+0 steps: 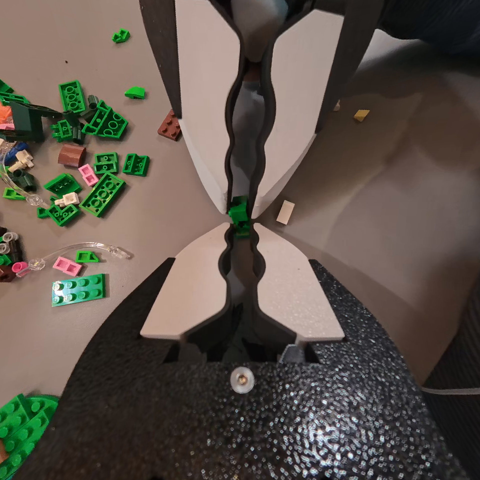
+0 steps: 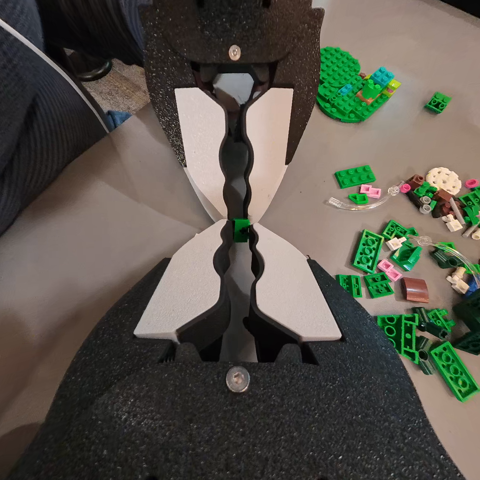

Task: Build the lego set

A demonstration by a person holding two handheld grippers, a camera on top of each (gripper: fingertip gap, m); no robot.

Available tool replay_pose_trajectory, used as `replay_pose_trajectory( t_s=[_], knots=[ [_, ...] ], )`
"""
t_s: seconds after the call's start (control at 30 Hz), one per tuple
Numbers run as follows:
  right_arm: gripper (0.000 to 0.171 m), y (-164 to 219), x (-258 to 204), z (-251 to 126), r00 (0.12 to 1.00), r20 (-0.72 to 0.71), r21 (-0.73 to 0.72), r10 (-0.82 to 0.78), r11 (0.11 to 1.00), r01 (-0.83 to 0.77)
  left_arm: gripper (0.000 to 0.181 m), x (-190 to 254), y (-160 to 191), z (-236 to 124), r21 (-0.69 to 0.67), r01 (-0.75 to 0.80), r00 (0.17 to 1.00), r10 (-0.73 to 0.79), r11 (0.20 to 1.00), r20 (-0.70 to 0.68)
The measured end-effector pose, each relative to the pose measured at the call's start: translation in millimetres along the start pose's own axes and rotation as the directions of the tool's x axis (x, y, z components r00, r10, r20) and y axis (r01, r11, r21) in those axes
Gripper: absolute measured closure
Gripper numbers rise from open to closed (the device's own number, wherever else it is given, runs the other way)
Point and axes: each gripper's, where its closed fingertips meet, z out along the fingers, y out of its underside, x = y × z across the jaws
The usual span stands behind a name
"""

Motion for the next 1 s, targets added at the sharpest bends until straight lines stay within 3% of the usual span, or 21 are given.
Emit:
replay_pose_trajectory(
  t_s=[0.17,0.5,0.6,1.0],
  knots=[
    [0.160,2,-1,2,1.000,-0.017,-0.051,-0.020,0.999,0.019,0.170,0,0,0,0.008,0.011,1.000,-0.011,1.000,-0.002],
    [0.160,5,-2,2,0.990,-0.066,-0.325,-0.121,0.941,0.093,0.170,2,-1,0,0.047,0.041,0.999,-0.040,0.998,-0.031],
    [0.160,4,-2,4,0.989,-0.050,-0.359,-0.136,0.927,0.109,0.159,7,1,-3,0.039,0.062,0.996,-0.059,0.997,-0.072],
    [0.160,4,-2,6,0.993,0.007,-0.430,-0.117,0.896,0.109,0.172,4,8,-10,0.021,0.073,0.993,-0.070,0.997,-0.090]
  ],
)
